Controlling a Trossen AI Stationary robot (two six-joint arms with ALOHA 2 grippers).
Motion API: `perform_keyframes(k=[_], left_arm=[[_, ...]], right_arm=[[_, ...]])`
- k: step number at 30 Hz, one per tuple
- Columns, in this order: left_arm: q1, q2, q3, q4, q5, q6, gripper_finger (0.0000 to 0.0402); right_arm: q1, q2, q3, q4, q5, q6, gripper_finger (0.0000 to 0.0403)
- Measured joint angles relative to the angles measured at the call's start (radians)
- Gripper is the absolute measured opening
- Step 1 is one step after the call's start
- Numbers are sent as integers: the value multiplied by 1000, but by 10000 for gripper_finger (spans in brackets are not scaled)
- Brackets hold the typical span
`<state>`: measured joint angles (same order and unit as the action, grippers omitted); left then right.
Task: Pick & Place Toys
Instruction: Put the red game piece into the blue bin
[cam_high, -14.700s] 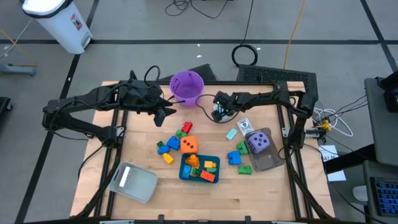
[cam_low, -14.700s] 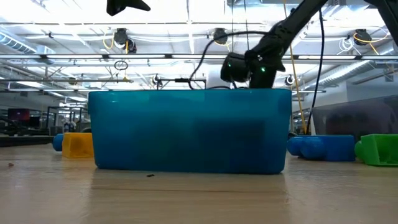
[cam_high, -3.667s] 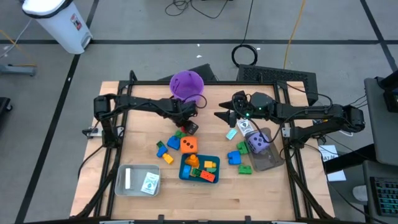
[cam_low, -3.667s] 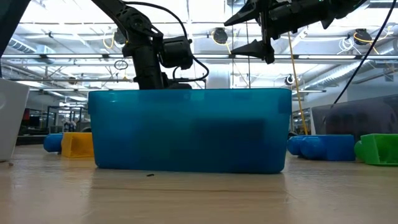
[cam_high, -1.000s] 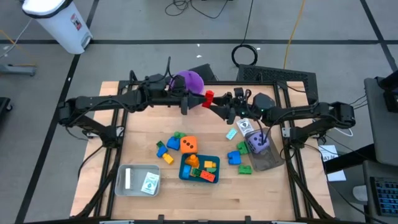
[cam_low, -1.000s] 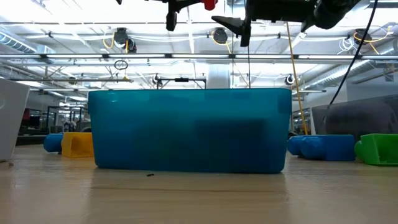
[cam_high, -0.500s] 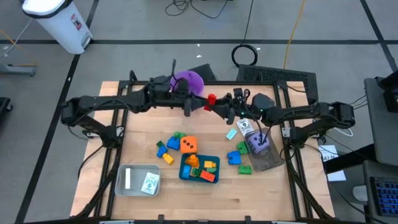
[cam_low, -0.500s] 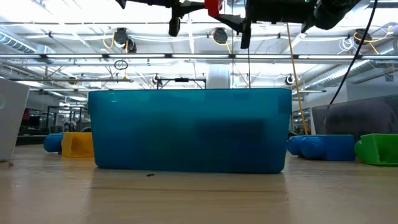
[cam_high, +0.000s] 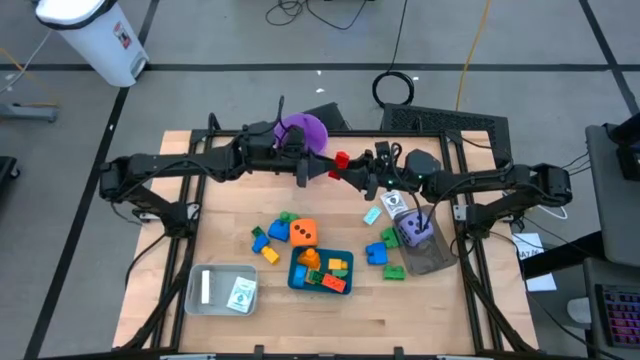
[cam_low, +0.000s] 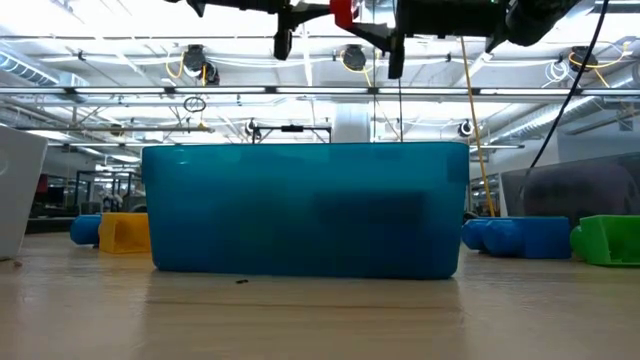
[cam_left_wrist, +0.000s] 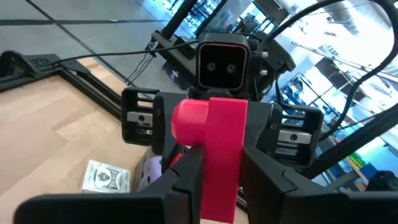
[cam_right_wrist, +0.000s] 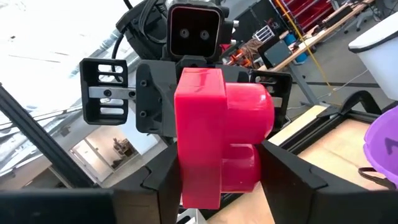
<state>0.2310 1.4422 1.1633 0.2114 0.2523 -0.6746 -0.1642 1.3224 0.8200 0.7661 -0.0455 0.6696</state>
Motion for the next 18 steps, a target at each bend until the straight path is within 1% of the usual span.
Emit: perform_keyframes(k=[2, 4, 9, 12, 15, 18], left_arm=[[0, 0, 0, 4, 10, 7, 103], [-1, 1, 0, 20, 16, 10, 123], [11, 0, 1, 85, 17, 11, 196], [20, 0, 2, 124, 31, 19, 232], [34, 0, 2, 171, 66, 20, 255], [54, -9, 1, 194, 121, 3, 266]], right_arm=[[0, 0, 0, 0, -8, 0, 173], [0, 1, 0, -2, -14, 0, 172], [1, 3, 0, -16, -20, -1, 171], [1, -5, 0, -12, -19, -1, 171], [1, -20, 0, -16, -40, 0, 171], [9, -30, 17, -15, -57, 0, 171]])
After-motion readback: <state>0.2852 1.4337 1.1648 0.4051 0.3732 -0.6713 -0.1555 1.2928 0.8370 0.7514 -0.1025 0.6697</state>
